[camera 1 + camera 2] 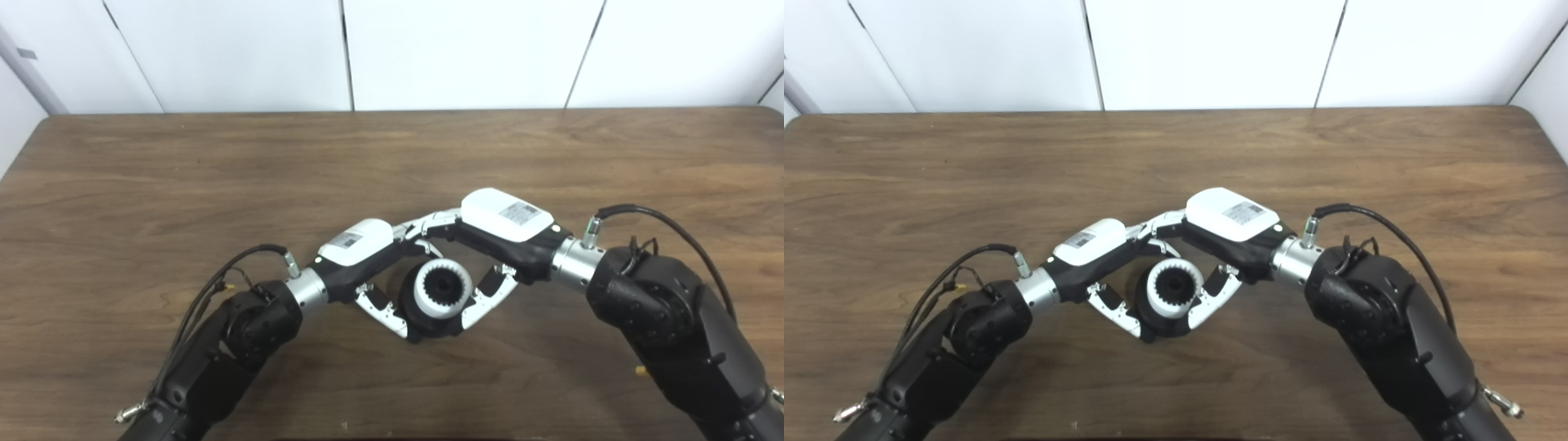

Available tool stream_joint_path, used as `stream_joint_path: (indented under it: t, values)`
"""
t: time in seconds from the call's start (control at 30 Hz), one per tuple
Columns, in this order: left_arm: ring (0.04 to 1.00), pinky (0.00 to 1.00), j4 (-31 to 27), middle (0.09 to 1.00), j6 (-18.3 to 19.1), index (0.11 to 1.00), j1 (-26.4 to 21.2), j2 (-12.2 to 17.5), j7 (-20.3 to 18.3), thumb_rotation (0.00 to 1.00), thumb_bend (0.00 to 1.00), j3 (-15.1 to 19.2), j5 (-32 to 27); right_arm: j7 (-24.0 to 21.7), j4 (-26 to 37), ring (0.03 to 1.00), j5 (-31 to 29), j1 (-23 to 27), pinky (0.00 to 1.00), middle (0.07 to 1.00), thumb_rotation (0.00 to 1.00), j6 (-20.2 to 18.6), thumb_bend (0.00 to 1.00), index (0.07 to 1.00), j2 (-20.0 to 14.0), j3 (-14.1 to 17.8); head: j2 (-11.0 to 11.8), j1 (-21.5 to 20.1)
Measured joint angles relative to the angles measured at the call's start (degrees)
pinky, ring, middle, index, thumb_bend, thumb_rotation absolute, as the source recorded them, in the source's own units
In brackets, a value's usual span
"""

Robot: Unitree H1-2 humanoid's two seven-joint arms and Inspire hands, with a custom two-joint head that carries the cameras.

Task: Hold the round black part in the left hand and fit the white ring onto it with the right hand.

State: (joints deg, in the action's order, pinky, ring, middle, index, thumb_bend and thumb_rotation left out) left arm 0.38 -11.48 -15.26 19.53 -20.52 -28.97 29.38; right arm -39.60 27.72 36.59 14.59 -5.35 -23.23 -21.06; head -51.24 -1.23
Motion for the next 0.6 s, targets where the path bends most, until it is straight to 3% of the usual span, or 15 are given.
stream_joint_path:
  t: [0.6]
  values:
    - [0.989, 0.87, 0.0, 0.955, 0.0, 0.488, 0.0, 0.0, 0.0, 0.08, 0.52, 0.0, 0.1, -2.7, 0.7, 0.807, -0.6, 0.6, 0.67, 0.899, 0.37, -1.6, 0.99, 0.930, -0.1, 0.6, -0.1, -0.2]
